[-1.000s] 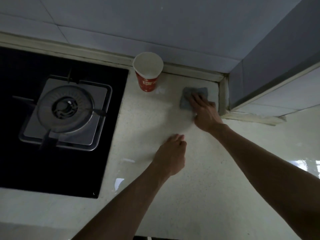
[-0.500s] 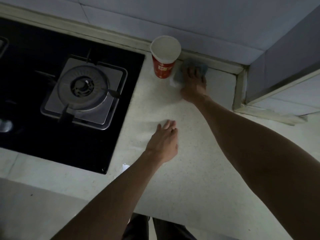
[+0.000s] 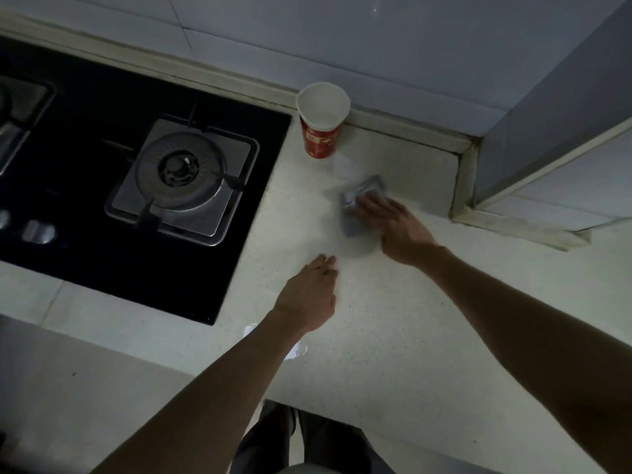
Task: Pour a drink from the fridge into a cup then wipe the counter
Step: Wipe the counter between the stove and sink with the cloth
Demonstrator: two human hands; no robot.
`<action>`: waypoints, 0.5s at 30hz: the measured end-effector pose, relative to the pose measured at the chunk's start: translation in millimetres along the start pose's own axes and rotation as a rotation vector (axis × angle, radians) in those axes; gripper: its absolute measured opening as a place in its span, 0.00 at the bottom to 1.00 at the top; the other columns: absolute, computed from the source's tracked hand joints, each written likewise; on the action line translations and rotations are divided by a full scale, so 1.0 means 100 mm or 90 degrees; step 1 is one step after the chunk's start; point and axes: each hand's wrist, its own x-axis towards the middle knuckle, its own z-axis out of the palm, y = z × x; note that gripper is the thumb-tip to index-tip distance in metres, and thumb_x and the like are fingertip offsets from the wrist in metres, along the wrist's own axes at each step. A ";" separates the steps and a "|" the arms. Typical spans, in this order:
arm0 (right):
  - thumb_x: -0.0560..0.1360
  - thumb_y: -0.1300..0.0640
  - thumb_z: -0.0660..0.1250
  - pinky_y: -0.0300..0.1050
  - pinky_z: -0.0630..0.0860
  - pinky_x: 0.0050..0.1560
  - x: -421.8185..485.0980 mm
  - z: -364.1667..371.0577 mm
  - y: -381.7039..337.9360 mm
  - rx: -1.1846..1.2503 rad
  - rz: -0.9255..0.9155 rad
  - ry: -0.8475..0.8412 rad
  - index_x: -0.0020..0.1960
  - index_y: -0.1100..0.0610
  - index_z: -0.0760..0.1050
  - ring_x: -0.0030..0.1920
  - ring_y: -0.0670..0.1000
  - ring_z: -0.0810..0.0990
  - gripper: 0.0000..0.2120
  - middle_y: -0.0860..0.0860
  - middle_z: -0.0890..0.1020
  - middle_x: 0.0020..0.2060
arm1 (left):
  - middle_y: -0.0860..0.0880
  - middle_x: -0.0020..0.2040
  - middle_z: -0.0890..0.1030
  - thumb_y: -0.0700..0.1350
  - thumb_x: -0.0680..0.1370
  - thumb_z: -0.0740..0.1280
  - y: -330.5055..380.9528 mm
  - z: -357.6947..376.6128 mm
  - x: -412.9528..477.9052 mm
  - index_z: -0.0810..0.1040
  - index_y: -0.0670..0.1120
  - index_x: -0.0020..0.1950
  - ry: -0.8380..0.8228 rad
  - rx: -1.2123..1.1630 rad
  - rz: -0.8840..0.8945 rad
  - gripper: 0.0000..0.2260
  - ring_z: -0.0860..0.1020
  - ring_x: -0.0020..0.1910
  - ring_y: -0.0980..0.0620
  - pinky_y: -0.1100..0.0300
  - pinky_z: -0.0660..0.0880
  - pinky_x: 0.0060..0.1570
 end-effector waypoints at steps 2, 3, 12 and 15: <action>0.72 0.70 0.61 0.61 0.57 0.75 -0.07 -0.11 0.19 0.006 0.096 0.008 0.78 0.49 0.57 0.78 0.56 0.53 0.38 0.52 0.59 0.78 | 0.49 0.80 0.53 0.43 0.82 0.56 -0.07 0.03 -0.11 0.59 0.43 0.78 -0.001 0.009 -0.010 0.24 0.50 0.79 0.52 0.58 0.58 0.73; 0.73 0.69 0.61 0.60 0.56 0.76 -0.10 -0.14 0.28 0.001 0.152 0.002 0.79 0.50 0.56 0.78 0.57 0.52 0.38 0.52 0.57 0.78 | 0.49 0.80 0.53 0.43 0.82 0.56 -0.10 0.03 -0.16 0.58 0.43 0.78 -0.002 0.012 -0.019 0.24 0.50 0.79 0.52 0.58 0.58 0.73; 0.74 0.59 0.62 0.61 0.47 0.76 0.32 0.03 -0.23 0.120 0.557 0.079 0.80 0.53 0.45 0.78 0.60 0.46 0.39 0.56 0.49 0.79 | 0.43 0.77 0.57 0.44 0.82 0.55 -0.20 -0.04 -0.49 0.64 0.40 0.74 0.064 0.045 -0.079 0.21 0.53 0.76 0.48 0.62 0.63 0.68; 0.70 0.64 0.63 0.61 0.50 0.76 0.45 0.17 -0.91 0.100 0.370 0.087 0.79 0.53 0.51 0.78 0.60 0.45 0.41 0.56 0.53 0.79 | 0.43 0.77 0.57 0.45 0.81 0.56 -0.21 0.01 -0.55 0.66 0.41 0.73 0.071 0.027 -0.088 0.20 0.54 0.76 0.49 0.62 0.66 0.66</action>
